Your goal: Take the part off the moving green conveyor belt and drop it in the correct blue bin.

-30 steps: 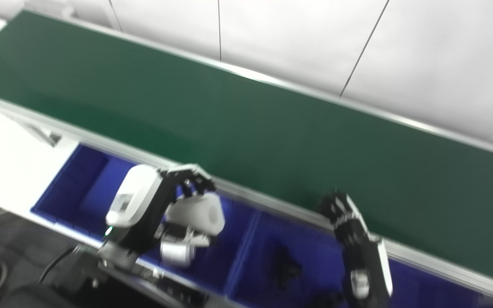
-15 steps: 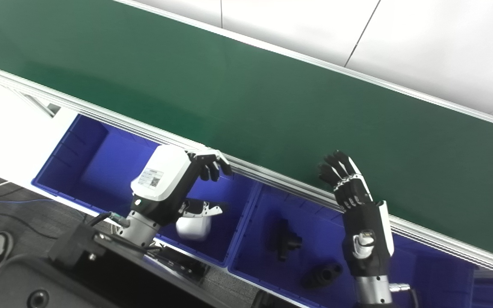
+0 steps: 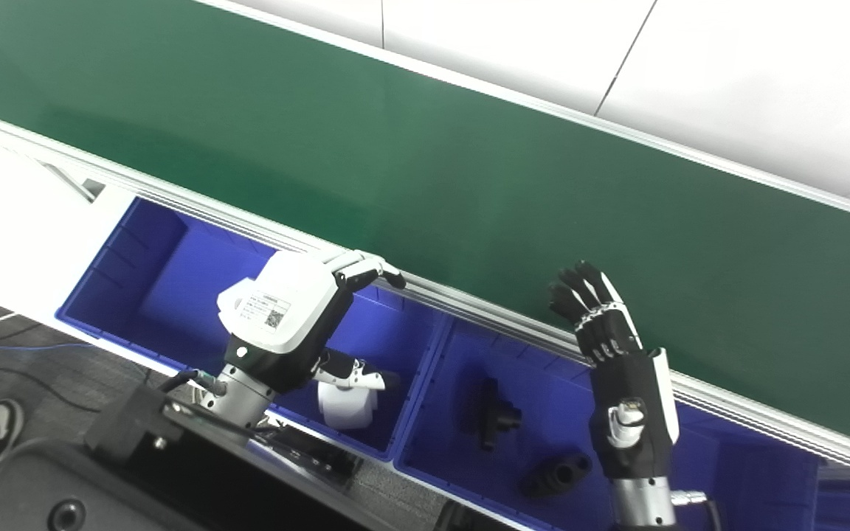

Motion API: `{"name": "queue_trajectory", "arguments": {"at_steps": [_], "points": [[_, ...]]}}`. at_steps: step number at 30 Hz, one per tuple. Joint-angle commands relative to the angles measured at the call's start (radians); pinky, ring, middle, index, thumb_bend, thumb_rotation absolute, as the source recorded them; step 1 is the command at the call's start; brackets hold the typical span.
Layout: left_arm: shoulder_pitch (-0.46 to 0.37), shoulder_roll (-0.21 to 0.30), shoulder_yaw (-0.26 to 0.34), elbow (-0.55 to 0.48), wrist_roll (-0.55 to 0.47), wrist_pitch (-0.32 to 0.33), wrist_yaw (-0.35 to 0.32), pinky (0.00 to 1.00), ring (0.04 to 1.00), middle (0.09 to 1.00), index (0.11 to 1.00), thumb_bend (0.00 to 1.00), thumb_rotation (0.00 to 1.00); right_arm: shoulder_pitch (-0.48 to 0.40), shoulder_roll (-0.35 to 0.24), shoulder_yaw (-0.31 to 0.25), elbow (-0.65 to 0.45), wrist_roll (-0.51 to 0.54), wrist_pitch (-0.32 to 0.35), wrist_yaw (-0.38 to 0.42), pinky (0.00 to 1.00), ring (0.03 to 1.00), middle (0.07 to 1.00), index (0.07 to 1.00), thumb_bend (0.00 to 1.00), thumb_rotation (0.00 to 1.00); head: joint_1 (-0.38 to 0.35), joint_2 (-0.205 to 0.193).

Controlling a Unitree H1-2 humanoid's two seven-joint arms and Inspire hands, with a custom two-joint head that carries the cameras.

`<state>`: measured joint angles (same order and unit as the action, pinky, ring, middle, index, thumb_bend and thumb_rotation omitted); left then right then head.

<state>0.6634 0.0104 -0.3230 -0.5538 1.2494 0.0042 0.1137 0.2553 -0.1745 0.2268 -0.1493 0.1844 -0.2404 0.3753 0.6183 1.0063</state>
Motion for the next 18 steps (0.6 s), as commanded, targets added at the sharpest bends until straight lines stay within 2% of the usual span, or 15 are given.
{"name": "queue_trajectory", "arguments": {"at_steps": [1, 3, 7, 8, 12, 14, 15, 18], "points": [[0.026, -0.006, -0.01, -0.055, -0.039, -0.007, -0.007, 0.59, 0.666, 0.723, 0.67, 0.93, 0.44, 0.003, 0.008, 0.002, -0.041, 0.001, 0.002, -0.006, 0.82, 0.843, 0.872, 0.903, 0.9, 0.98, -0.008, -0.001], [0.033, -0.012, -0.012, -0.078, -0.096, -0.013, -0.016, 0.61, 0.676, 0.731, 0.688, 0.92, 0.54, 0.007, 0.01, 0.003, -0.041, -0.005, -0.001, -0.009, 0.82, 0.84, 0.869, 0.902, 0.9, 0.98, -0.019, -0.003], [0.039, -0.029, -0.013, -0.123, -0.21, -0.009, -0.035, 0.63, 0.69, 0.742, 0.721, 0.91, 0.63, 0.012, 0.021, 0.012, -0.029, -0.015, -0.012, -0.014, 0.82, 0.837, 0.865, 0.899, 0.92, 0.98, -0.074, -0.019], [0.035, -0.038, -0.013, -0.138, -0.244, -0.006, -0.044, 0.63, 0.695, 0.743, 0.727, 0.91, 0.64, 0.014, 0.023, 0.014, -0.025, -0.015, -0.014, -0.014, 0.82, 0.838, 0.865, 0.897, 0.92, 0.97, -0.074, -0.019], [-0.015, -0.049, 0.006, -0.148, -0.411, -0.025, -0.05, 0.62, 0.698, 0.742, 0.731, 0.89, 0.64, 0.027, 0.039, 0.024, -0.006, -0.037, -0.038, -0.023, 0.81, 0.834, 0.859, 0.89, 0.93, 0.96, -0.153, -0.05], [-0.048, -0.041, 0.02, -0.139, -0.503, -0.031, -0.06, 0.64, 0.713, 0.752, 0.743, 0.87, 0.65, 0.035, 0.048, 0.027, 0.001, -0.053, -0.051, -0.029, 0.81, 0.829, 0.852, 0.885, 0.93, 0.96, -0.181, -0.06], [-0.075, -0.024, 0.031, -0.121, -0.567, -0.044, -0.067, 0.66, 0.732, 0.765, 0.754, 0.85, 0.65, 0.042, 0.056, 0.03, 0.007, -0.069, -0.061, -0.035, 0.8, 0.827, 0.849, 0.881, 0.93, 0.96, -0.243, -0.083], [-0.136, 0.021, 0.061, -0.055, -0.706, -0.085, -0.079, 0.68, 0.75, 0.777, 0.761, 0.84, 0.65, 0.064, 0.08, 0.041, 0.023, -0.115, -0.093, -0.057, 0.8, 0.828, 0.85, 0.878, 0.94, 0.96, -0.329, -0.109]]}}
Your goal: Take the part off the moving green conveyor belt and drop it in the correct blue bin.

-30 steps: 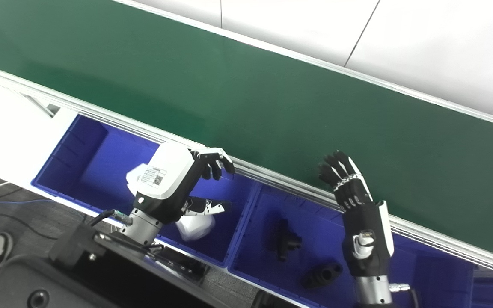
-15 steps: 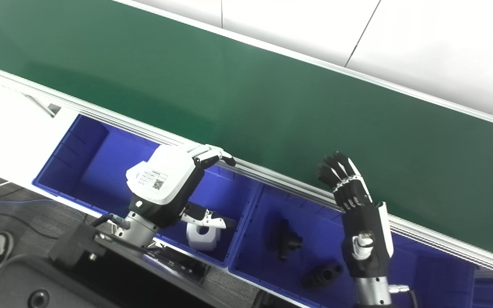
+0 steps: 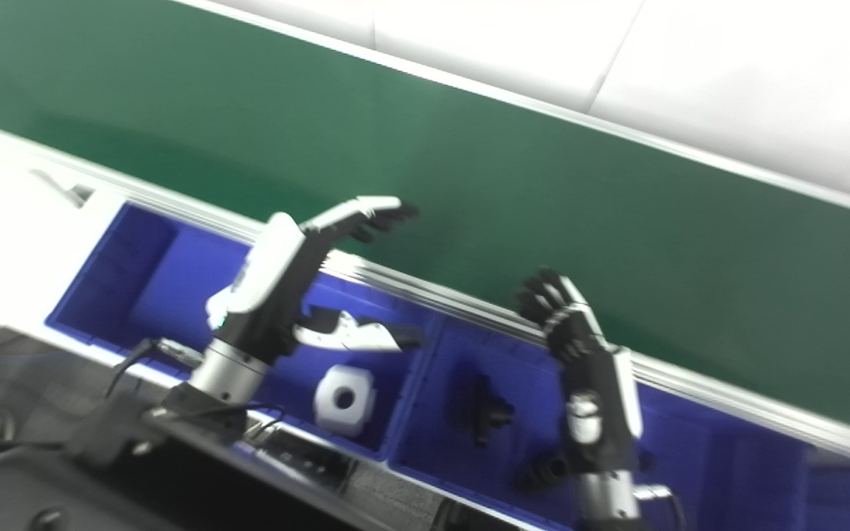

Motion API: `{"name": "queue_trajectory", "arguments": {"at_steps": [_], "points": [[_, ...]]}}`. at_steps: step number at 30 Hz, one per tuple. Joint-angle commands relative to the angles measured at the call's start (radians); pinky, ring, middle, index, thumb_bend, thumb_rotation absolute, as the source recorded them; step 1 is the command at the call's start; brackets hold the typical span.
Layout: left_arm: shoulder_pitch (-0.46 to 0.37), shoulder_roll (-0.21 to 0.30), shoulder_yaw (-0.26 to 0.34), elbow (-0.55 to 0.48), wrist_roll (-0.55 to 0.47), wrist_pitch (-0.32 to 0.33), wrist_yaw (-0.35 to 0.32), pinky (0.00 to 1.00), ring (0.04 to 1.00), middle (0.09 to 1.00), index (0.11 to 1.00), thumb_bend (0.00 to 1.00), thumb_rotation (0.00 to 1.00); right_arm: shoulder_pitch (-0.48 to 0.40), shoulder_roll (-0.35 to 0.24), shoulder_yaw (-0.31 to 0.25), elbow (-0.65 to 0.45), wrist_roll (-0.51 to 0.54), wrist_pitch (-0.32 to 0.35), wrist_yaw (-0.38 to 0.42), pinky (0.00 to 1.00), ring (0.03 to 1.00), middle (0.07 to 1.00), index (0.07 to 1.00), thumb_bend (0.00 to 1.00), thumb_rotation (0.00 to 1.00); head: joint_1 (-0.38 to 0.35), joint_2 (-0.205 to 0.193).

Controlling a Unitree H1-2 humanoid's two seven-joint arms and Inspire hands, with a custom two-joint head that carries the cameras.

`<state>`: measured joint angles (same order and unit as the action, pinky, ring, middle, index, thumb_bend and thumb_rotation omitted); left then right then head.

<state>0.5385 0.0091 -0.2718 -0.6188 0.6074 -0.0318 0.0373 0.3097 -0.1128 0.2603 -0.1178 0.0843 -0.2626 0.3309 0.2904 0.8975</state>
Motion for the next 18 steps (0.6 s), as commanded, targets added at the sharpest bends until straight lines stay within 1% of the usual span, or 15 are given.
{"name": "queue_trajectory", "arguments": {"at_steps": [1, 2, 3, 4, 5, 6, 7, 9, 12, 15, 18], "points": [[-0.027, 0.029, 0.016, 0.037, -0.099, -0.065, -0.003, 0.69, 0.757, 0.783, 0.764, 0.84, 0.66, 0.015, 0.025, 0.01, -0.004, -0.026, -0.079, -0.02, 0.8, 0.829, 0.85, 0.877, 0.94, 0.97, -0.018, -0.006], [-0.038, 0.038, 0.021, 0.063, -0.132, -0.083, -0.001, 0.69, 0.762, 0.787, 0.767, 0.84, 0.68, 0.02, 0.032, 0.013, 0.001, -0.038, -0.089, -0.027, 0.81, 0.832, 0.853, 0.877, 0.94, 0.97, -0.059, -0.018], [-0.048, 0.042, 0.024, 0.086, -0.158, -0.099, 0.002, 0.69, 0.766, 0.791, 0.769, 0.84, 0.69, 0.024, 0.037, 0.015, 0.004, -0.047, -0.095, -0.034, 0.81, 0.835, 0.854, 0.878, 0.94, 0.97, -0.059, -0.018], [-0.054, 0.047, 0.027, 0.113, -0.184, -0.121, 0.006, 0.7, 0.773, 0.796, 0.77, 0.84, 0.71, 0.029, 0.045, 0.019, 0.007, -0.057, -0.1, -0.041, 0.81, 0.837, 0.855, 0.878, 0.95, 0.97, -0.106, -0.035], [-0.058, 0.051, 0.029, 0.129, -0.2, -0.136, 0.01, 0.7, 0.777, 0.798, 0.771, 0.84, 0.72, 0.032, 0.049, 0.022, 0.009, -0.065, -0.104, -0.046, 0.82, 0.838, 0.856, 0.878, 0.95, 0.97, -0.106, -0.035], [-0.065, 0.054, 0.031, 0.167, -0.241, -0.156, 0.006, 0.71, 0.779, 0.799, 0.771, 0.84, 0.73, 0.037, 0.057, 0.025, 0.014, -0.078, -0.112, -0.056, 0.82, 0.839, 0.856, 0.878, 0.95, 0.97, -0.142, -0.052], [-0.069, 0.056, 0.032, 0.192, -0.271, -0.172, 0.003, 0.73, 0.793, 0.812, 0.779, 0.85, 0.73, 0.04, 0.062, 0.026, 0.018, -0.088, -0.118, -0.062, 0.83, 0.841, 0.861, 0.882, 0.95, 0.97, -0.142, -0.052], [-0.078, 0.066, 0.033, 0.276, -0.332, -0.22, -0.011, 0.76, 0.824, 0.836, 0.8, 0.85, 0.74, 0.046, 0.07, 0.033, 0.031, -0.102, -0.127, -0.072, 0.84, 0.855, 0.874, 0.89, 0.96, 0.97, -0.181, -0.082], [-0.086, 0.083, 0.032, 0.351, -0.368, -0.273, -0.026, 0.79, 0.838, 0.846, 0.811, 0.85, 0.75, 0.049, 0.072, 0.041, 0.046, -0.108, -0.132, -0.078, 0.85, 0.861, 0.878, 0.892, 0.97, 0.97, -0.185, -0.097], [-0.094, 0.096, 0.025, 0.389, -0.378, -0.288, -0.045, 0.82, 0.863, 0.864, 0.824, 0.87, 0.77, 0.049, 0.071, 0.043, 0.06, -0.112, -0.137, -0.085, 0.86, 0.861, 0.878, 0.893, 0.97, 0.97, -0.18, -0.109], [-0.103, 0.104, 0.017, 0.414, -0.379, -0.299, -0.06, 0.86, 0.889, 0.882, 0.839, 0.86, 0.78, 0.044, 0.067, 0.045, 0.076, -0.107, -0.149, -0.085, 0.85, 0.86, 0.876, 0.89, 0.97, 0.98, -0.171, -0.118]]}}
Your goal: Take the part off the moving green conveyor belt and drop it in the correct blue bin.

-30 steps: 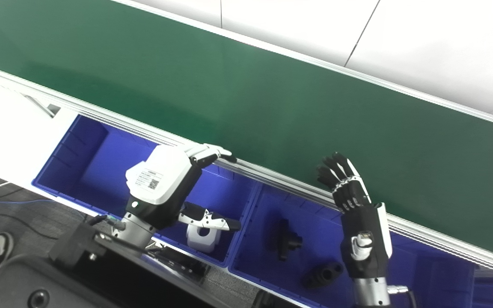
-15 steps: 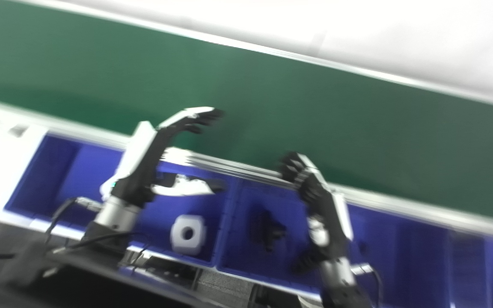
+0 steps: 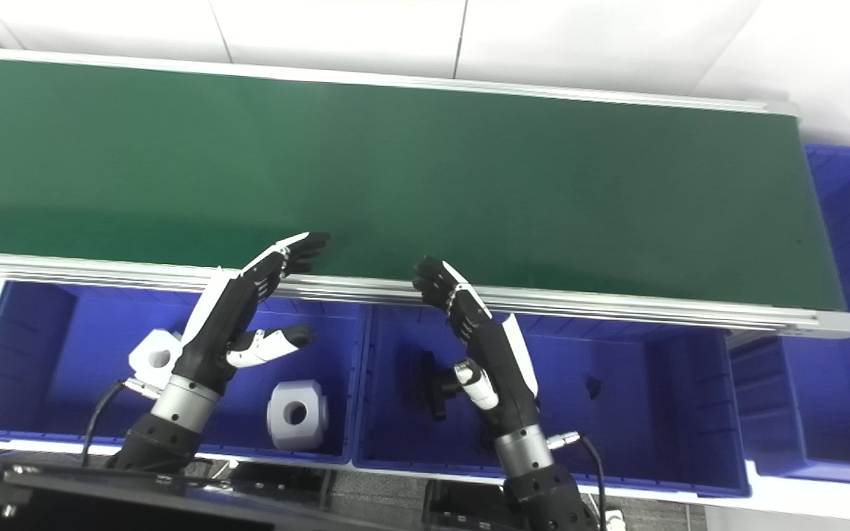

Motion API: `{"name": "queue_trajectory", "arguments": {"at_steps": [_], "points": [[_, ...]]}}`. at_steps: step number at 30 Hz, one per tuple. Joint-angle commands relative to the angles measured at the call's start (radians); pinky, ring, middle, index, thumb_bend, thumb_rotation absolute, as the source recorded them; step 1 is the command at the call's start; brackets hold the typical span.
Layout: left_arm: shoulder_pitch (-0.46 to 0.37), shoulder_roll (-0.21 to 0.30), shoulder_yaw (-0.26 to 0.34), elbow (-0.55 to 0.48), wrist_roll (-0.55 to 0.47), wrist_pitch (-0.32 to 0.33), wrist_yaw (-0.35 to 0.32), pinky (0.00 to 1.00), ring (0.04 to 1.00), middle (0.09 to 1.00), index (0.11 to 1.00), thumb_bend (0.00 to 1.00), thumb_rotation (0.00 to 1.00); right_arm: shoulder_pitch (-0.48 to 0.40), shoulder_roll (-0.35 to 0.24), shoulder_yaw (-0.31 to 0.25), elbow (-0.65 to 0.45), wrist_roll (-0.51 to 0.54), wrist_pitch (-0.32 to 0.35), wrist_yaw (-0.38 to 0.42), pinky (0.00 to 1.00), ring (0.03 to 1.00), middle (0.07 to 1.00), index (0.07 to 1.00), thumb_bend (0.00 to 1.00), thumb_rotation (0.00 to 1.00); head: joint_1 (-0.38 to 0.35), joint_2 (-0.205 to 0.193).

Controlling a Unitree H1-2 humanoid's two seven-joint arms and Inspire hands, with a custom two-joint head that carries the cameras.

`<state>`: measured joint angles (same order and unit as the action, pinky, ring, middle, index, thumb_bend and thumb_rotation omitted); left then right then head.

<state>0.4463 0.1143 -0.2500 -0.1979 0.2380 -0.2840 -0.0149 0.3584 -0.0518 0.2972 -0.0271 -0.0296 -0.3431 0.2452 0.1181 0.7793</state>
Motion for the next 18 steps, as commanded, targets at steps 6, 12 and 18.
{"name": "queue_trajectory", "arguments": {"at_steps": [6, 12, 18], "points": [[-0.017, 0.001, -0.018, 0.024, 0.001, -0.065, -0.017, 0.88, 0.902, 0.886, 0.839, 0.85, 0.76, -0.008, -0.003, 0.009, 0.001, 0.01, -0.077, 0.002, 0.86, 0.864, 0.88, 0.893, 0.97, 0.99, 0.021, -0.012], [-0.016, 0.001, -0.029, 0.033, 0.013, -0.076, -0.018, 0.89, 0.906, 0.883, 0.839, 0.85, 0.75, -0.007, -0.012, 0.006, 0.013, 0.013, -0.091, -0.001, 0.87, 0.866, 0.882, 0.9, 0.96, 0.99, 0.038, -0.022], [-0.015, -0.007, -0.036, 0.061, 0.021, -0.102, -0.012, 0.9, 0.908, 0.883, 0.836, 0.88, 0.76, -0.006, -0.019, 0.004, 0.037, 0.031, -0.112, 0.004, 0.86, 0.868, 0.883, 0.894, 0.97, 0.98, 0.06, -0.067]]}}
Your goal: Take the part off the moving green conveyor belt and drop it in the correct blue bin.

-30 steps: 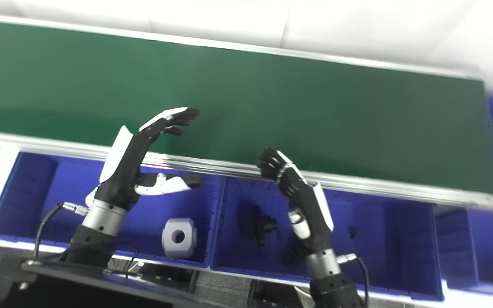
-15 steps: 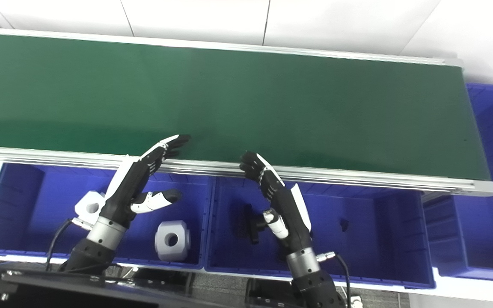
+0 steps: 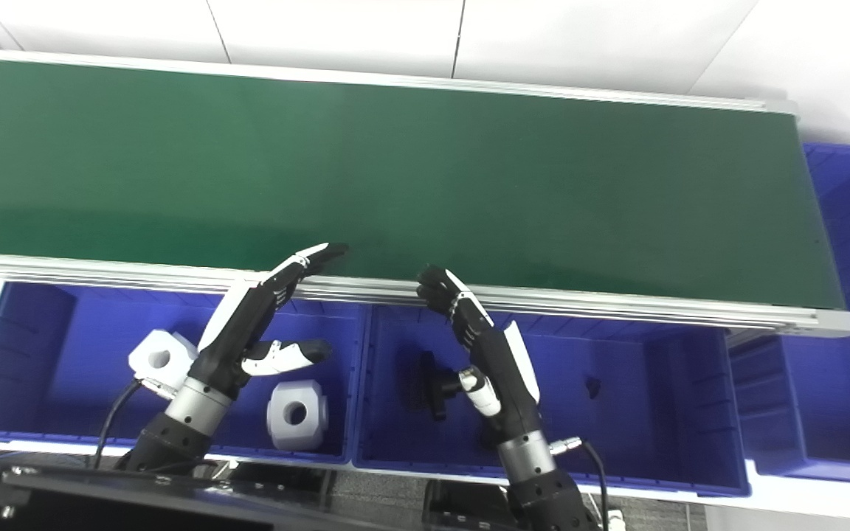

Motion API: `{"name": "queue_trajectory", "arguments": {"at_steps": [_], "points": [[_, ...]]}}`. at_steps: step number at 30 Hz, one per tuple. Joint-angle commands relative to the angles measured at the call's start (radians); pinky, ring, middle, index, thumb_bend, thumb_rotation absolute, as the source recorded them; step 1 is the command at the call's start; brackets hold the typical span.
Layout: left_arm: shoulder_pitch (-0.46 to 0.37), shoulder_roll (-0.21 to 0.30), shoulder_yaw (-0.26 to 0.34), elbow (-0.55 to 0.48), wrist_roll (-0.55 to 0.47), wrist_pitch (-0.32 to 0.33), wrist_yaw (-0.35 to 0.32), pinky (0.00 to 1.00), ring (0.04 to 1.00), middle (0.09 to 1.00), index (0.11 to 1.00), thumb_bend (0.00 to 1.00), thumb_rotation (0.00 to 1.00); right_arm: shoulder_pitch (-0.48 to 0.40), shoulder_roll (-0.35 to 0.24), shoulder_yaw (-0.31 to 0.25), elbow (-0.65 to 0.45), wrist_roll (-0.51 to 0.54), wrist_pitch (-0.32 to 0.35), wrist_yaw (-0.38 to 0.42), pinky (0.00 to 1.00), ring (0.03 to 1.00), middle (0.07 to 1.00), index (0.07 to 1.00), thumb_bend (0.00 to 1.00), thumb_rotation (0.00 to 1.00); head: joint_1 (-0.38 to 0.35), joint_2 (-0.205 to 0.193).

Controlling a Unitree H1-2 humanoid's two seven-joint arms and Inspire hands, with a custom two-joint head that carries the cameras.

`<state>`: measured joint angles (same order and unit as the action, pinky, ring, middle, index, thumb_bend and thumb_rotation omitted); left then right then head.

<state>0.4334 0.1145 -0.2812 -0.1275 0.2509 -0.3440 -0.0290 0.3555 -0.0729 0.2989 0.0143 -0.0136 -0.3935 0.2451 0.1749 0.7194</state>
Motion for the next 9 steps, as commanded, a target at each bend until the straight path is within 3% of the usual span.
{"name": "queue_trajectory", "arguments": {"at_steps": [1, 2, 6, 9], "points": [[-0.002, -0.009, -0.005, -0.001, 0.012, -0.05, 0.006, 0.9, 0.906, 0.882, 0.834, 0.89, 0.77, -0.004, 0.001, 0.002, 0.004, 0.017, -0.066, 0.005, 0.86, 0.868, 0.883, 0.893, 0.97, 0.97, 0.006, -0.02], [-0.005, -0.012, -0.006, 0.019, 0.02, -0.067, 0.012, 0.9, 0.905, 0.88, 0.832, 0.89, 0.77, -0.009, 0.0, 0.0, 0.021, 0.02, -0.071, 0.006, 0.86, 0.868, 0.882, 0.891, 0.97, 0.97, 0.018, -0.062], [-0.018, -0.024, -0.013, 0.081, 0.027, -0.109, 0.02, 0.88, 0.897, 0.872, 0.819, 0.92, 0.8, -0.026, -0.004, -0.007, 0.071, 0.026, -0.076, 0.011, 0.84, 0.863, 0.878, 0.882, 0.98, 0.97, 0.04, -0.114], [-0.026, -0.03, -0.021, 0.102, 0.016, -0.12, 0.017, 0.88, 0.903, 0.874, 0.818, 0.93, 0.8, -0.035, -0.009, -0.01, 0.09, 0.026, -0.076, 0.014, 0.84, 0.853, 0.871, 0.882, 1.0, 0.97, 0.051, -0.126]]}}
